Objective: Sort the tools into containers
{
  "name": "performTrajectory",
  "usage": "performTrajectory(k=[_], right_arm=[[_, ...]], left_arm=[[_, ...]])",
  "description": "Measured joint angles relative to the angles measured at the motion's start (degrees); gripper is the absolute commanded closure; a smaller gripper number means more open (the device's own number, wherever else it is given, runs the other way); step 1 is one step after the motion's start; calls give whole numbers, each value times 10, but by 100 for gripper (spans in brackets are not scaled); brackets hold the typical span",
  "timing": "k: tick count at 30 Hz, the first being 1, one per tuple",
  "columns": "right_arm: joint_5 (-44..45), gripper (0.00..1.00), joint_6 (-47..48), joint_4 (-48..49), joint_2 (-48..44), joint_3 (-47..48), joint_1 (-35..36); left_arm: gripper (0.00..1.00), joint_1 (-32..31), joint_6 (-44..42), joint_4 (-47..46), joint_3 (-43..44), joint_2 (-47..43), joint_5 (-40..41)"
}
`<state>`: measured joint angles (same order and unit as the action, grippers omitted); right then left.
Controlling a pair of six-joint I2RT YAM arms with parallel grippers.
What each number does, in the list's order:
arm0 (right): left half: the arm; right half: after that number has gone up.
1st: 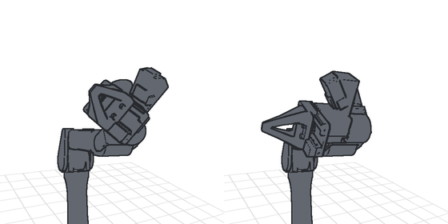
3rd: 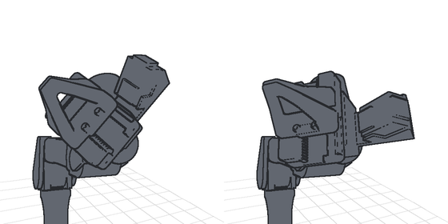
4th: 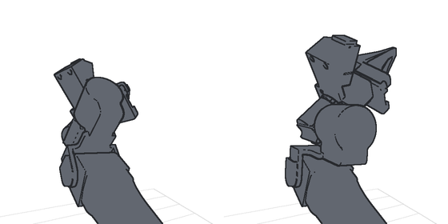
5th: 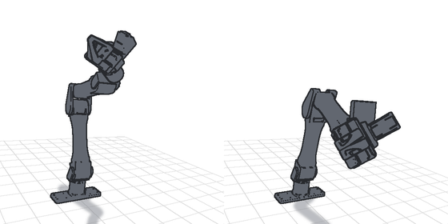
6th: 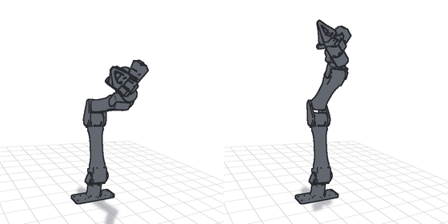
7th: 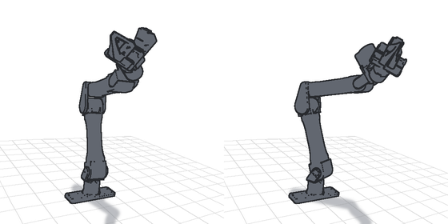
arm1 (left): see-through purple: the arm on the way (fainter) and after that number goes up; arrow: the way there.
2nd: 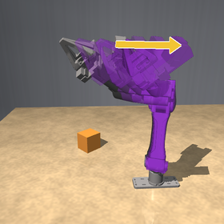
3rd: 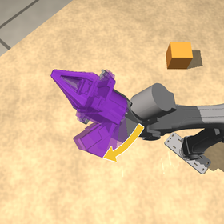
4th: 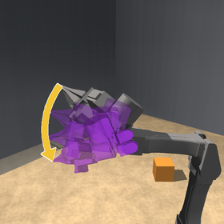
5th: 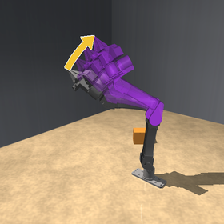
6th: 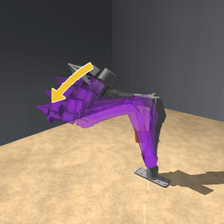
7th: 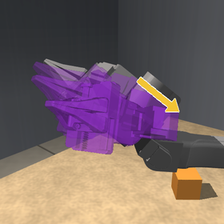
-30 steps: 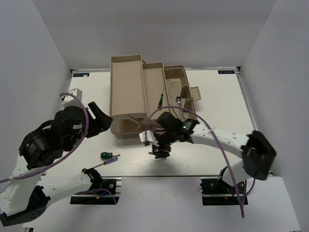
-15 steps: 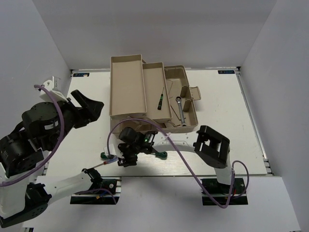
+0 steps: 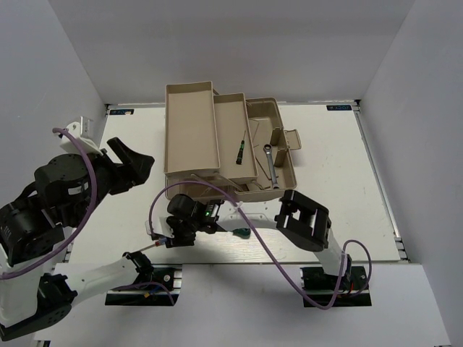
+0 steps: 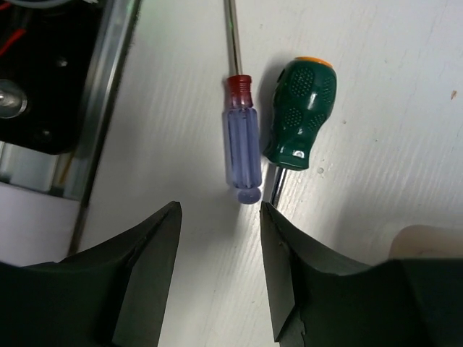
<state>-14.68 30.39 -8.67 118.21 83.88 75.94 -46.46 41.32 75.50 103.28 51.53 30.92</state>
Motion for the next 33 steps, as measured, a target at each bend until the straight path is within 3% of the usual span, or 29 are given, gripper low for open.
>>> performTrajectory(k=[33], right_arm=[[45, 52, 0, 13, 61, 53, 10]], left_arm=[[17, 0, 10, 13, -17, -6, -4]])
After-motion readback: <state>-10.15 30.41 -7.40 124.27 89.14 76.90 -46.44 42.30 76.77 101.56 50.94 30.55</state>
